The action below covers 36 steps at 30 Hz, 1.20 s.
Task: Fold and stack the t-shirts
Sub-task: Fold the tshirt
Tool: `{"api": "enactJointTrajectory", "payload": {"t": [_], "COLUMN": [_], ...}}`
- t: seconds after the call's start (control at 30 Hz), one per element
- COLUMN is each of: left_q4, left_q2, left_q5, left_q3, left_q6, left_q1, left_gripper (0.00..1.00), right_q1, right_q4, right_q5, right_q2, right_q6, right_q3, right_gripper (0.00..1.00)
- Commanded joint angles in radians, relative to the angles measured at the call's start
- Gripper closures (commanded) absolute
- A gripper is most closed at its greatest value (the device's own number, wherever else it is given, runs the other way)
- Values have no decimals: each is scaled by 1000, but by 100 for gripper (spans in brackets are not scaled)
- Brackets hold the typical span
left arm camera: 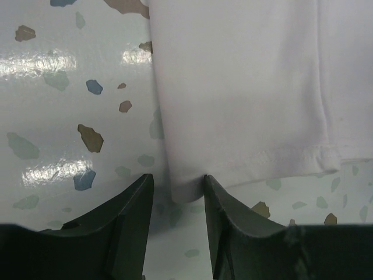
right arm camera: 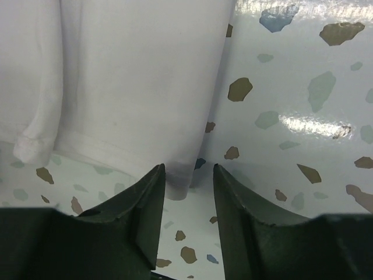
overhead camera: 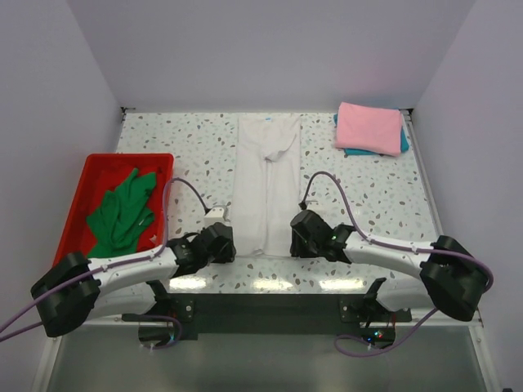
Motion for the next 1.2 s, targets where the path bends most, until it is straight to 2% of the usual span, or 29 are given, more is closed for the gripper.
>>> {"api": "enactJointTrajectory", "payload": {"t": [0.0,0.03,0.13,0.4,0.67,0.73,0.9,0.97,1.0,1.1,1.17], "left_q4": [52,51,60,69,48,54,68,62,59,40,28], "left_q2": [12,15,20,7,-74,-91,-146,-174,-186,-227,-234], "left_q5": [-16,-13,-10,9,32,46,63,64,61,47,35], "left_q3": [-18,-20,-33,-62,-96,-102,-109,-110,-112,-113,-113], "left_q6": [-18,-18,-21,-32,-55,-57,-55,-60,-63,-78,-86], "left_q1": [8,10,10,10,8,8,8,8,8,8,10], "left_gripper": [56,59,63,83,93,94,88,81,75,64,61], "right_q1": [6,8,8,6,6,6,6,6,8,9,18], "right_q4": [58,61,67,68,38,30,36,53,62,108,134], "right_q5": [43,42,39,40,51,51,25,14,0,-20,-32], "right_q2": [-5,-14,-29,-69,-144,-161,-195,-198,-197,-174,-160], "right_q6": [42,45,50,61,77,77,94,102,110,137,148], "right_q3": [-28,-37,-65,-103,-142,-140,-137,-140,-143,-158,-166], "right_gripper": [60,66,75,91,91,86,62,59,56,56,56]}}
